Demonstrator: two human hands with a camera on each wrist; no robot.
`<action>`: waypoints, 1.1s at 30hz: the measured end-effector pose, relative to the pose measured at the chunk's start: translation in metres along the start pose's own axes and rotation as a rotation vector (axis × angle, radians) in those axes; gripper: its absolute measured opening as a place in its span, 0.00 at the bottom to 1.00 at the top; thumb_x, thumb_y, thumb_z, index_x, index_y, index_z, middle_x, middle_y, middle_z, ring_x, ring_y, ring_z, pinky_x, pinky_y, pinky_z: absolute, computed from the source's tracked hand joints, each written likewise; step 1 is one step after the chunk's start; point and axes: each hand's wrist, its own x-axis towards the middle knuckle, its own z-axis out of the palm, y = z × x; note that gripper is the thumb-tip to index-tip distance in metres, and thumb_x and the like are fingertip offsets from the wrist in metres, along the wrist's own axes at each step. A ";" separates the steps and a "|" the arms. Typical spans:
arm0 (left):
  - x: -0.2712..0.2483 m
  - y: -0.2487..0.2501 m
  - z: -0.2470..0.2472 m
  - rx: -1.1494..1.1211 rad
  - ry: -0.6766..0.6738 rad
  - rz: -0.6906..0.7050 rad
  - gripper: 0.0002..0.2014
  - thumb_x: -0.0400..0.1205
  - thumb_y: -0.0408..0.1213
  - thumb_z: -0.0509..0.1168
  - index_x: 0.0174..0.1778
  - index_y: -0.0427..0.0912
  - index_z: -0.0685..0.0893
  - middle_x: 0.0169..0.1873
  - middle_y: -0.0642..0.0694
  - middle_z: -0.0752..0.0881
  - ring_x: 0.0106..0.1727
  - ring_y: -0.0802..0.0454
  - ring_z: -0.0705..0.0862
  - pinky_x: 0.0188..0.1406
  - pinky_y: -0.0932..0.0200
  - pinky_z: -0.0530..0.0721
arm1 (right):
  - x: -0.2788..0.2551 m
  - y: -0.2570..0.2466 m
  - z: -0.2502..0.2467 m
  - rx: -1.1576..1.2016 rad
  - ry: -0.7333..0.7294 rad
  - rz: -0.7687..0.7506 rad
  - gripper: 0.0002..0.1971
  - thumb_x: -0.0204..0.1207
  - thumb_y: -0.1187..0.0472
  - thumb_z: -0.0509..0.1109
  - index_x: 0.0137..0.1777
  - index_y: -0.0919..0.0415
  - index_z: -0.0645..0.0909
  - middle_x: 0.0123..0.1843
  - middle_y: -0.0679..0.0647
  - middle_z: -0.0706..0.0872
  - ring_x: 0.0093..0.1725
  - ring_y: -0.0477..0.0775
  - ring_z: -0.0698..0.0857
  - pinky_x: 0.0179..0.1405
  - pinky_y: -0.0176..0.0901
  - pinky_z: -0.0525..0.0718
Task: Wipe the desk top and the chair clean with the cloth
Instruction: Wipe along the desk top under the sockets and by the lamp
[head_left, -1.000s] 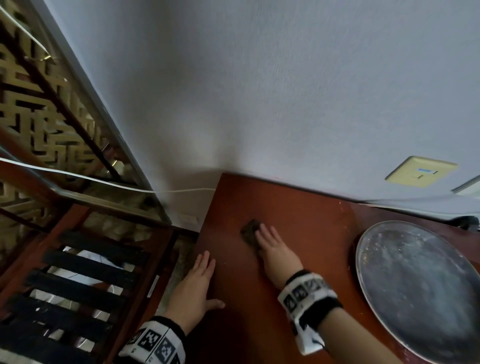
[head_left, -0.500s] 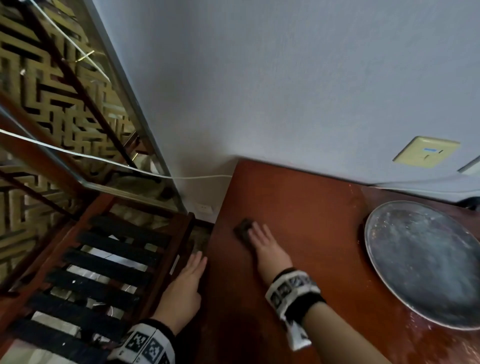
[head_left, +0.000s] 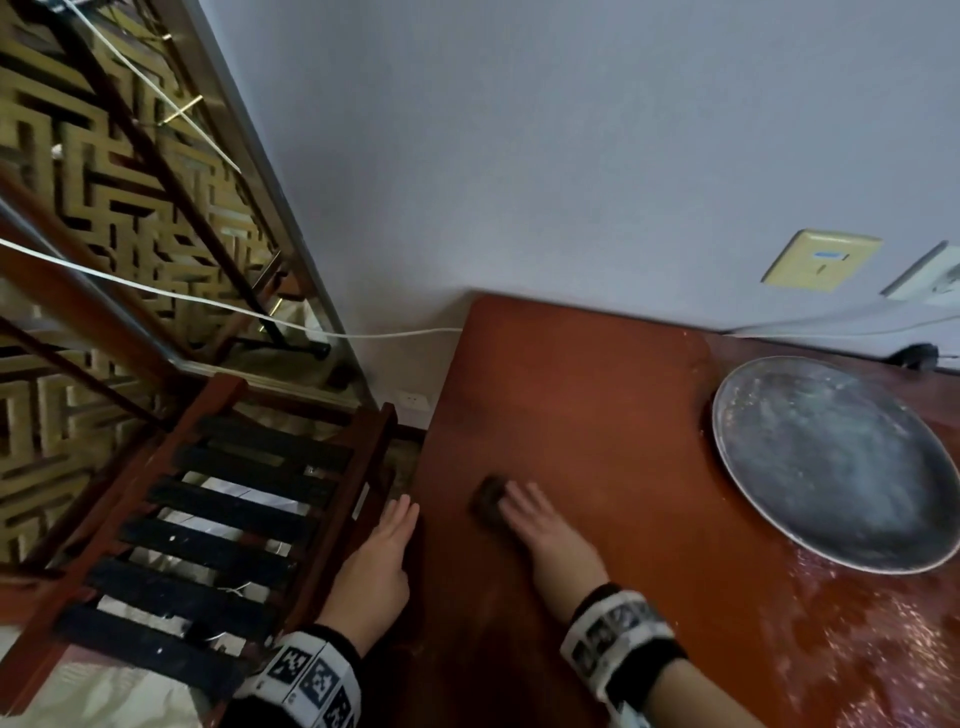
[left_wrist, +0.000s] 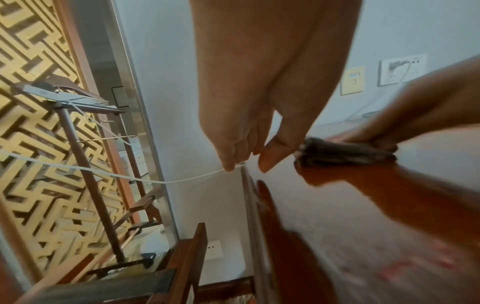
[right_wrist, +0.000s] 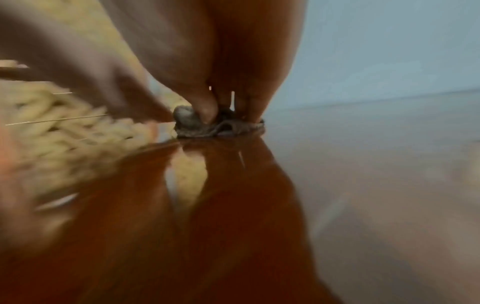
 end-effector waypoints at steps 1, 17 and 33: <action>-0.003 0.005 0.005 -0.003 -0.019 0.029 0.38 0.79 0.17 0.51 0.84 0.45 0.50 0.83 0.54 0.47 0.81 0.65 0.43 0.72 0.76 0.44 | 0.006 0.015 -0.003 -0.006 0.017 0.085 0.35 0.71 0.77 0.50 0.78 0.54 0.67 0.82 0.48 0.61 0.81 0.49 0.54 0.70 0.36 0.73; -0.023 0.073 0.070 0.185 -0.162 0.172 0.33 0.83 0.25 0.51 0.84 0.44 0.48 0.83 0.52 0.43 0.83 0.58 0.42 0.75 0.72 0.44 | -0.051 0.096 -0.033 0.061 -0.079 0.326 0.35 0.77 0.75 0.52 0.83 0.53 0.51 0.84 0.47 0.44 0.83 0.48 0.40 0.76 0.41 0.64; -0.022 0.161 0.126 0.130 -0.043 -0.009 0.34 0.83 0.24 0.52 0.84 0.45 0.49 0.84 0.50 0.46 0.84 0.55 0.46 0.79 0.64 0.51 | -0.140 0.149 -0.025 0.037 0.020 0.045 0.35 0.66 0.74 0.63 0.76 0.56 0.70 0.81 0.48 0.60 0.81 0.53 0.58 0.64 0.36 0.77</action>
